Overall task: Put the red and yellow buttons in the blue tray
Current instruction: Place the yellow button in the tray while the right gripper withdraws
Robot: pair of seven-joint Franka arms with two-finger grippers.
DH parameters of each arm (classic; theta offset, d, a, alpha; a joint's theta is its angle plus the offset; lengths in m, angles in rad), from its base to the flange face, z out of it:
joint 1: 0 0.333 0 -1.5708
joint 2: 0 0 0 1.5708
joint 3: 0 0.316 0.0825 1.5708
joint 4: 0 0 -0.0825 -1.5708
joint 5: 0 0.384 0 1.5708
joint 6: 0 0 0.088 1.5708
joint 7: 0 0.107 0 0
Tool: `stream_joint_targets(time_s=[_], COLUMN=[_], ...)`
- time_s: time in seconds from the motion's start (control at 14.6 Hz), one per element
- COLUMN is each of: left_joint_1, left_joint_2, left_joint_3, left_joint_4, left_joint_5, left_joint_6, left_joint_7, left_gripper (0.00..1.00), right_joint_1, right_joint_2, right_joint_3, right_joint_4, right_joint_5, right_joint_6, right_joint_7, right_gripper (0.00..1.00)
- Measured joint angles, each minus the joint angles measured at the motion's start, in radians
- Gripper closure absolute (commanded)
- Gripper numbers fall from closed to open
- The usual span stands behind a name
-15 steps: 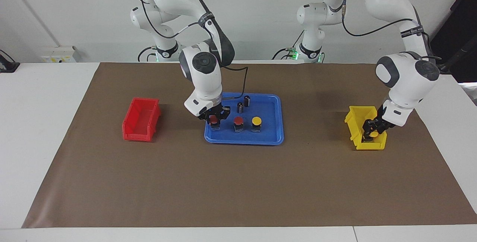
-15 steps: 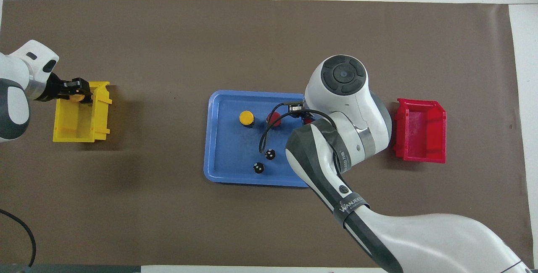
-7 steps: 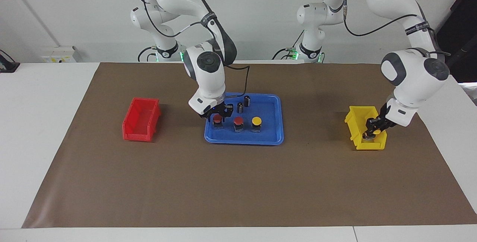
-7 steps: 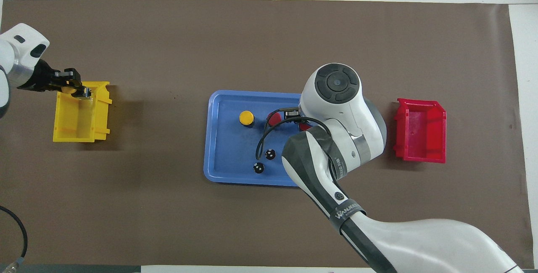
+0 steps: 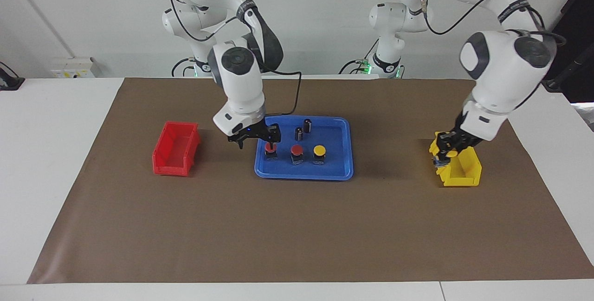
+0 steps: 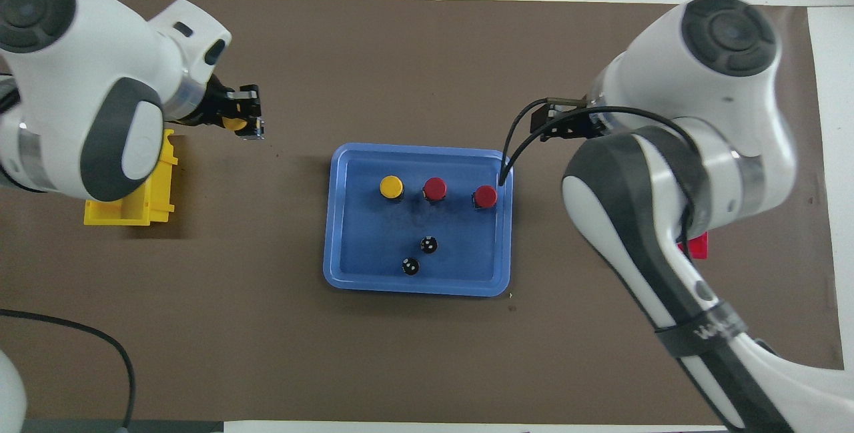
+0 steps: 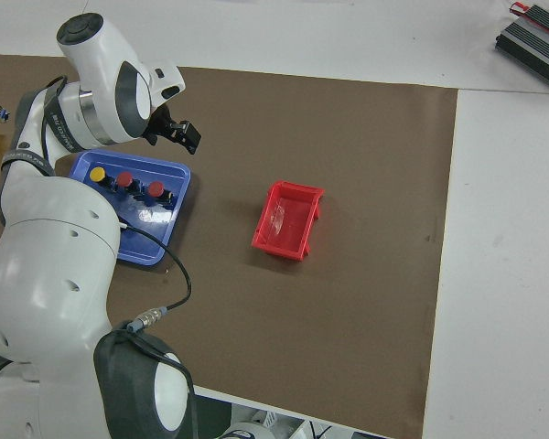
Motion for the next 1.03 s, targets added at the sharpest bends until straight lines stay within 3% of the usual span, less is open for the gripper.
stream_joint_targets(time_s=[0.21, 0.48, 1.03], left_joint_1=[-0.105, -0.166, -0.211], left_joint_2=[0.007, 0.012, 0.011], left_joint_3=[-0.001, -0.002, -0.002], left_joint_4=[-0.058, -0.186, -0.265], left_joint_5=[-0.014, -0.028, -0.042], left_joint_6=[0.067, 0.189, 0.253], left_joint_7=[-0.061, -0.064, -0.064], left_gripper=[0.99, 0.99, 0.98], right_joint_1=[-0.108, -0.212, -0.352], right_joint_2=[-0.070, -0.147, -0.156], right_joint_3=[-0.001, -0.001, -0.001], right_joint_4=[0.072, 0.107, 0.123], right_joint_5=[-0.003, -0.007, -0.049], right_joint_6=[-0.147, -0.273, -0.347], right_joint_7=[-0.060, -0.153, -0.339], right_gripper=[0.00, 0.00, 0.00])
